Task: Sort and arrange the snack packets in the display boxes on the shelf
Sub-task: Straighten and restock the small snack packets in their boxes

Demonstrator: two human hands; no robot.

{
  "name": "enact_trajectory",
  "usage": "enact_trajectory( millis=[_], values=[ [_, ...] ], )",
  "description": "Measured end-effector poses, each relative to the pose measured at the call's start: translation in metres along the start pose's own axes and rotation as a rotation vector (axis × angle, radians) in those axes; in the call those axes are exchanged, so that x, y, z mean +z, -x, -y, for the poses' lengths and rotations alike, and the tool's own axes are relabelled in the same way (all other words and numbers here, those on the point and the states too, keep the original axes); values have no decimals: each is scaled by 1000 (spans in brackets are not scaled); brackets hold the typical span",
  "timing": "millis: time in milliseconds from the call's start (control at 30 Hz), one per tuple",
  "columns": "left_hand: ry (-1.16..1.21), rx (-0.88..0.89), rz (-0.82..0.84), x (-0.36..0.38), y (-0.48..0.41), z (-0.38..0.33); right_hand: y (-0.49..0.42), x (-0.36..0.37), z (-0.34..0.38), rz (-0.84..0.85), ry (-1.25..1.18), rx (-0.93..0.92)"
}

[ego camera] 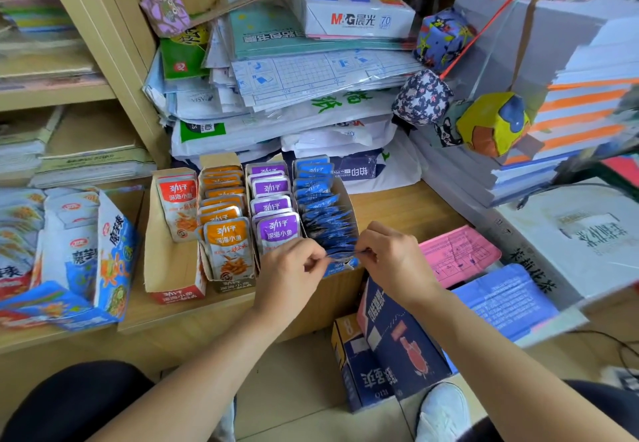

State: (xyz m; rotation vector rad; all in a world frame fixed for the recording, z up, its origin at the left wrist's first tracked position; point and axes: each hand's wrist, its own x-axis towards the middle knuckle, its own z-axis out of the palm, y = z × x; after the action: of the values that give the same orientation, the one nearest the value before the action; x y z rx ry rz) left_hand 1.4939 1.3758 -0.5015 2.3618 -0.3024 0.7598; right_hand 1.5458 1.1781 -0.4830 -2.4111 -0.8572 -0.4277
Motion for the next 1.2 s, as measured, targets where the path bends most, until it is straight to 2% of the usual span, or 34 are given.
enact_trajectory(
  millis=[200, 400, 500, 633, 733, 833, 933, 1000, 1067, 1133, 1200],
  values=[
    [17, -78, 55, 7, -2, -1, 0, 10, 2, 28, 0, 76],
    [129, -41, 60, 2, 0, -1, -2, -11, -1, 115, -24, 60],
    [126, -18, 35, 4, -1, 0, -1, -13, 6, 167, 50, 12],
    [130, -31, 11, 10, -1, -2, 1, -1, 18, 385, 224, -3],
    [144, -55, 16, 12, -2, -4, 1, 4, 22, 424, 312, -6],
    [209, -108, 81, 10, -4, -3, -2, 6, 24, 357, 290, -42],
    [287, -199, 208, 0, -5, -2, -5, 10, 24, 397, 277, -55],
    [256, -221, 187, -9, -5, -2, -7, 7, 22, 452, 179, -44],
    [159, -187, 58, -17, -9, 0, -15, -4, 22, 463, -116, 48],
    [-38, -135, -73, -20, -17, 5, -28, -13, 17, 360, -438, 219],
    [-263, -137, -45, -19, -30, 9, -44, -17, 6, 253, -589, 395]
  ],
)
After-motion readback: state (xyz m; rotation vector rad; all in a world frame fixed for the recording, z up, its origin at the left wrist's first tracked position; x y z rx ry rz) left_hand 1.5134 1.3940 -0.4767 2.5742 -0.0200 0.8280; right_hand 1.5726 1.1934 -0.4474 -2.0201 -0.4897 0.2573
